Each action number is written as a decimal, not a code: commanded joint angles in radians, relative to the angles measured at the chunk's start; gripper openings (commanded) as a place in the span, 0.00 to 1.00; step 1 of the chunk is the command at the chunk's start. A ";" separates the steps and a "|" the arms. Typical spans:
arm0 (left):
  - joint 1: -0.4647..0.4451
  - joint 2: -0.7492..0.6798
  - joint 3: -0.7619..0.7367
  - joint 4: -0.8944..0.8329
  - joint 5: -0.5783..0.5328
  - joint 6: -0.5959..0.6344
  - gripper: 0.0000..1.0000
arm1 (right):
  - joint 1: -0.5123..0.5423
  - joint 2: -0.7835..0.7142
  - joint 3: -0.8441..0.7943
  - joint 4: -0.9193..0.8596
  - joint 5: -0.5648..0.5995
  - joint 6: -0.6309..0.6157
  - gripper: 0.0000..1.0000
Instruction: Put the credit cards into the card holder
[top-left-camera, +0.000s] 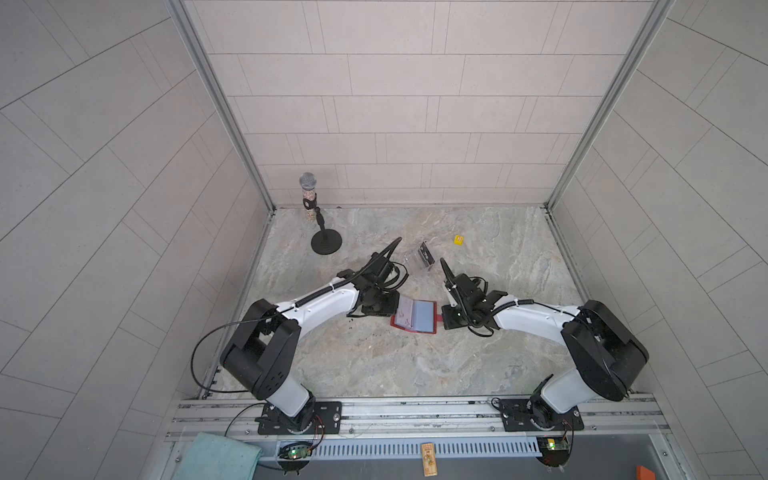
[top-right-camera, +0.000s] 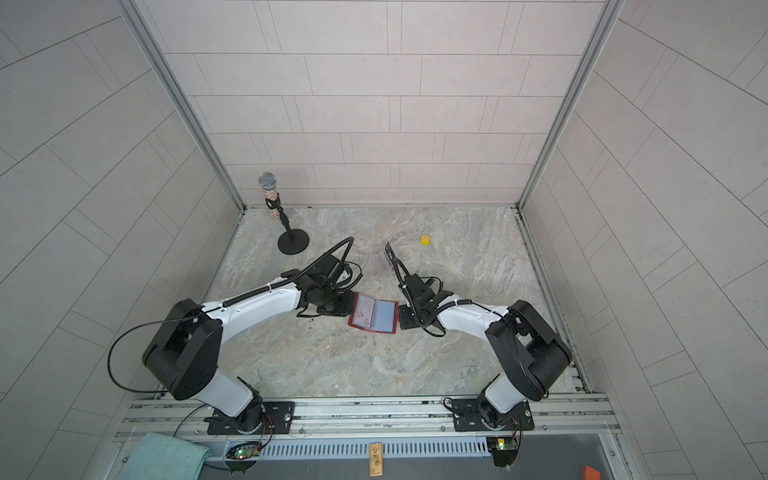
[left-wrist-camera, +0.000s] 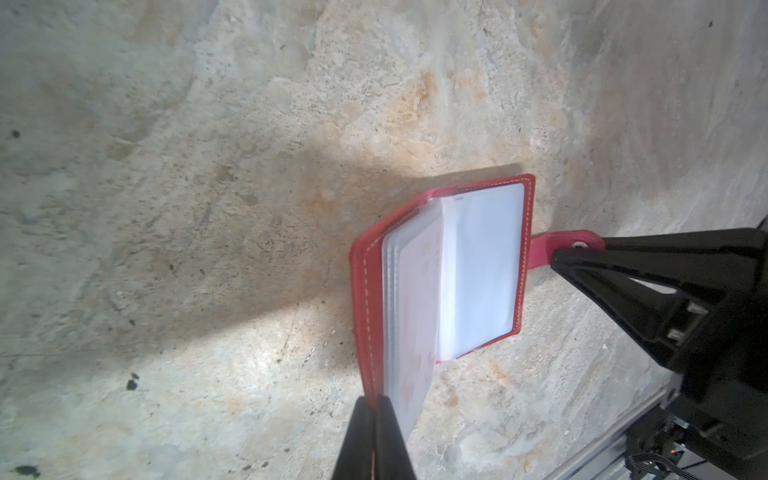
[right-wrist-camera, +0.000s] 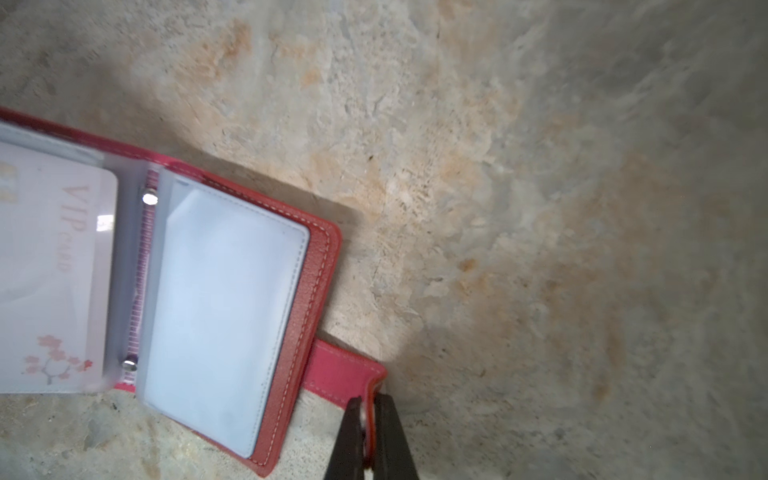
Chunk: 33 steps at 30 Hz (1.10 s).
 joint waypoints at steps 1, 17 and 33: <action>-0.025 -0.005 0.051 -0.071 -0.062 0.033 0.00 | -0.003 0.013 -0.013 0.020 -0.017 0.018 0.01; -0.089 0.052 0.147 -0.132 -0.121 0.040 0.04 | -0.002 0.010 -0.033 0.041 -0.022 0.027 0.01; -0.133 0.086 0.165 -0.057 -0.022 0.012 0.27 | -0.003 0.011 -0.033 0.044 -0.021 0.030 0.01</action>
